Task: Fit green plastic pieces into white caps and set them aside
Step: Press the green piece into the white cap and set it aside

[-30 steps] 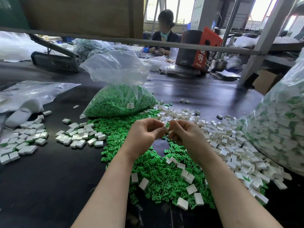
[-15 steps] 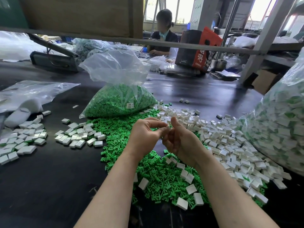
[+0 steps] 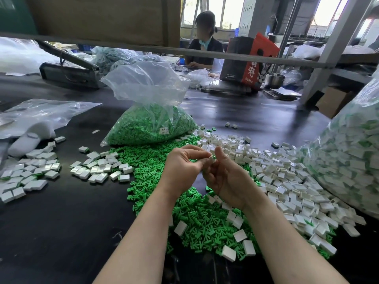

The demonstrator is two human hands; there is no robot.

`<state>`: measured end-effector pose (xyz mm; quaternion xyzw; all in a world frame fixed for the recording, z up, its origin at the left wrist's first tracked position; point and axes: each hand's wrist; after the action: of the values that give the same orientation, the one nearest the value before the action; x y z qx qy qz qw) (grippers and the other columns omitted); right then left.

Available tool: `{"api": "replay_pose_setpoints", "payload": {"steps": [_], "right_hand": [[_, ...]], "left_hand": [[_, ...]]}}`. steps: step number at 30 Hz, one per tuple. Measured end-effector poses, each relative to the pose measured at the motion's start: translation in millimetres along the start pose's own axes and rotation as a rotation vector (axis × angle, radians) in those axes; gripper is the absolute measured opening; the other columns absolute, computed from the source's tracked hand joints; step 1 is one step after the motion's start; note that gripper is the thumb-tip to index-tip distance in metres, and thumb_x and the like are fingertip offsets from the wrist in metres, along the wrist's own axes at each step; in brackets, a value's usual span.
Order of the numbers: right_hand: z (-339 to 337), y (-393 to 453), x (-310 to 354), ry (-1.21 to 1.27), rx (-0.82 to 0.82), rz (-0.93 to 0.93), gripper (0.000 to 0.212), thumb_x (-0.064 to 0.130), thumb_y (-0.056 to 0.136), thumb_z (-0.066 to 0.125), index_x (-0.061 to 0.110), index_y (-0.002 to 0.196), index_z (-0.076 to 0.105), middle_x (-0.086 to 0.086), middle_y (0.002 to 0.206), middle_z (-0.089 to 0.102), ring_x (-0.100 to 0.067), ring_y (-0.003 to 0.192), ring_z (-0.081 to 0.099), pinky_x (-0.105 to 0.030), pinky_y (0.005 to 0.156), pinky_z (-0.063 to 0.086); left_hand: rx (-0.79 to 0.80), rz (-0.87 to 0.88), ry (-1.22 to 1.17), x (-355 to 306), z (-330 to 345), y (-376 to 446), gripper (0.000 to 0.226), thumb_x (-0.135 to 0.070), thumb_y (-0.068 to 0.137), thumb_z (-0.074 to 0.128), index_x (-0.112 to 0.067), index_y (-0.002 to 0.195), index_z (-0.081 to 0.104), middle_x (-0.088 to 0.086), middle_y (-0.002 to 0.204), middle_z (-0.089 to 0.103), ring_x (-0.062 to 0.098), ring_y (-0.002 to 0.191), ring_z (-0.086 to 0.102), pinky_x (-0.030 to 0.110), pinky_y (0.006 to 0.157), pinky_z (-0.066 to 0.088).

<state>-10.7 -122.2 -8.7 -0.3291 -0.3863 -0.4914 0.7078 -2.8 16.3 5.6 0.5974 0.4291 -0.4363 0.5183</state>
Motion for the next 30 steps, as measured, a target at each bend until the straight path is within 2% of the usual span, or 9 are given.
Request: {"api": "replay_pose_setpoints", "payload": {"steps": [2,4,9,16,20,23,25,28,30], "right_hand": [[2,1,-2,-0.012,-0.002,-0.020,0.035,0.048,0.084,0.058,0.020,0.070,0.073,0.001,0.068,0.055,-0.006,0.054,0.051,-0.014,0.049,0.043],[2,1,-3,-0.030,0.002,-0.027,0.038,0.050,0.087,0.055,0.021,0.068,0.072,0.002,0.067,0.055,-0.006,0.053,0.049,-0.015,0.048,0.042],[-1,3,0,-0.073,0.039,0.029,0.053,0.063,0.087,0.044,0.017,0.069,0.065,-0.001,0.062,0.052,-0.010,0.051,0.045,-0.019,0.047,0.037],[-3,5,-3,-0.091,0.040,0.009,0.047,0.054,0.089,0.046,0.015,0.075,0.069,0.000,0.066,0.054,-0.010,0.055,0.046,-0.020,0.048,0.033],[-2,6,-5,-0.166,0.021,-0.010,0.046,0.053,0.090,0.046,0.009,0.095,0.061,0.002,0.068,0.056,-0.008,0.056,0.048,-0.018,0.049,0.034],[0,8,-6,-0.190,0.007,-0.032,0.056,0.050,0.090,0.048,0.006,0.120,0.062,0.000,0.075,0.056,-0.008,0.065,0.049,-0.022,0.062,0.034],[1,8,-6,-0.218,-0.001,-0.060,0.059,0.050,0.088,0.052,0.007,0.127,0.062,-0.006,0.085,0.056,-0.013,0.074,0.050,-0.026,0.073,0.036],[3,6,-7,-0.269,-0.022,-0.110,0.048,0.048,0.088,0.053,0.012,0.115,0.070,-0.015,0.105,0.052,-0.028,0.098,0.046,-0.043,0.096,0.039],[4,5,-7,-0.270,-0.031,-0.121,0.044,0.049,0.088,0.055,0.014,0.106,0.073,-0.017,0.109,0.052,-0.030,0.103,0.043,-0.050,0.100,0.034]], "left_hand": [[-0.007,-0.005,-0.004,0,0,0,0.011,-0.002,0.081,0.076,-0.010,0.088,0.078,0.002,0.097,0.070,0.017,0.093,0.069,0.025,0.086,0.056],[-0.011,-0.005,-0.014,-1,1,0,0.012,-0.003,0.080,0.076,-0.014,0.085,0.078,0.002,0.096,0.070,0.018,0.093,0.069,0.025,0.086,0.056],[-0.024,-0.018,-0.062,-3,0,-1,0.015,-0.006,0.079,0.078,-0.020,0.078,0.077,-0.002,0.090,0.073,0.009,0.086,0.071,0.014,0.074,0.052],[0.016,-0.080,-0.028,-3,0,-2,0.006,-0.008,0.086,0.070,-0.012,0.084,0.073,0.000,0.069,0.074,0.010,0.068,0.070,0.015,0.066,0.054],[-0.038,-0.102,0.003,-3,3,-2,0.013,-0.006,0.086,0.066,-0.015,0.077,0.070,0.006,0.068,0.068,0.012,0.062,0.062,0.020,0.063,0.051],[-0.066,-0.117,-0.023,-2,5,0,0.013,-0.006,0.085,0.064,-0.012,0.074,0.068,-0.001,0.062,0.066,0.008,0.057,0.060,0.016,0.058,0.050],[-0.065,-0.131,-0.037,-3,8,0,0.013,-0.007,0.084,0.064,-0.012,0.073,0.066,-0.005,0.056,0.063,0.007,0.052,0.057,0.016,0.053,0.047],[-0.068,-0.151,-0.085,-4,12,-1,0.010,-0.019,0.073,0.067,-0.010,0.071,0.063,0.002,0.058,0.061,0.017,0.052,0.056,0.027,0.056,0.049],[-0.078,-0.148,-0.089,-4,13,-1,0.013,-0.025,0.067,0.065,-0.012,0.067,0.063,0.008,0.060,0.061,0.023,0.057,0.057,0.043,0.065,0.053]]}}
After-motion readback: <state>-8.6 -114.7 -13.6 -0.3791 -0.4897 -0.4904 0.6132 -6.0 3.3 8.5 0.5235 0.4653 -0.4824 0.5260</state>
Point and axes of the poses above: each hand's wrist, its own y-axis towards the middle knuckle, its own z-axis out of the palm, x = y × z
